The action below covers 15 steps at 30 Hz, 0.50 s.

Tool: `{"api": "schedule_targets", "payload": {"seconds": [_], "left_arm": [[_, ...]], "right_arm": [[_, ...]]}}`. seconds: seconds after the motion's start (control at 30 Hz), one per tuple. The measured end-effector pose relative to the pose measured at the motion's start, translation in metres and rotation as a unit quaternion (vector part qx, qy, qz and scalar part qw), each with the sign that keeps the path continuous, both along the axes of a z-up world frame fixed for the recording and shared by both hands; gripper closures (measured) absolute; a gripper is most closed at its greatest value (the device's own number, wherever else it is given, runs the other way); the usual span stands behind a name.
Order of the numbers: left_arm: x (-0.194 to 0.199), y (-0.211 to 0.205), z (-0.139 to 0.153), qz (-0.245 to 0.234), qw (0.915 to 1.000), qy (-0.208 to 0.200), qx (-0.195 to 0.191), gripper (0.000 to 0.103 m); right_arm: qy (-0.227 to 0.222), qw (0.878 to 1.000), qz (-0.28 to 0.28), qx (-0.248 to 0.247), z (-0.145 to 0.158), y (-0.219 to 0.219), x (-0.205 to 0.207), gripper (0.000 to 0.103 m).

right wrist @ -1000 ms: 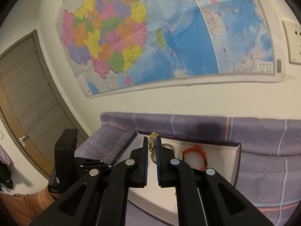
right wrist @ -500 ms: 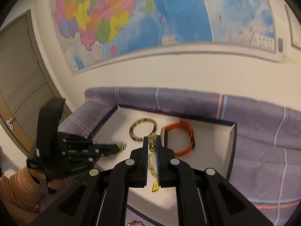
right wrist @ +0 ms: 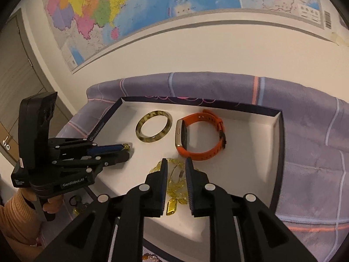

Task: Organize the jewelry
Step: 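Lower the yellow necklace into the tray with the right tool while the left tool releases the ring there, then grasp the multicolored bead necklace with the right tool while the left tool moves to the pendant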

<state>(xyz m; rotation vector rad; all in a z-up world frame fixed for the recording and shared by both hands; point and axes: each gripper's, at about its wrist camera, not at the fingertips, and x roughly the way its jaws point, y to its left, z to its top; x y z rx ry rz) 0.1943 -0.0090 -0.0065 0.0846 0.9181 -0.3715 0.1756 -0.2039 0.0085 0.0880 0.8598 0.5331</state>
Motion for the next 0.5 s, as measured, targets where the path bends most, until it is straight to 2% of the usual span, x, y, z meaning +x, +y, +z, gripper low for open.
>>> {"api": "schedule_targets", "payload": {"seconds": [0.03,0.07,0.2,0.3,0.5], "left_arm": [[-0.004,0.001,0.003,0.001,1.0000,-0.009,0.001,0.065],[-0.005,0.001,0.005,0.001,0.9999,-0.012,0.000,0.064],[-0.022,0.011,0.022,0.009,0.9991,-0.040,-0.011,0.058],[-0.040,0.021,0.036,0.011,0.9977,-0.063,-0.024,0.055],[-0.084,0.034,0.052,0.010,0.9945,-0.102,-0.022,0.050]], "right_arm": [[-0.003,1.000,-0.004,0.005,0.003,-0.003,-0.002,0.080],[-0.005,1.000,-0.008,0.009,0.005,-0.005,-0.004,0.076],[-0.016,0.999,-0.015,0.023,0.018,-0.017,-0.019,0.074],[-0.024,0.999,-0.011,0.028,0.026,-0.022,-0.038,0.063],[-0.040,0.999,0.003,0.029,0.037,-0.030,-0.076,0.056]]}}
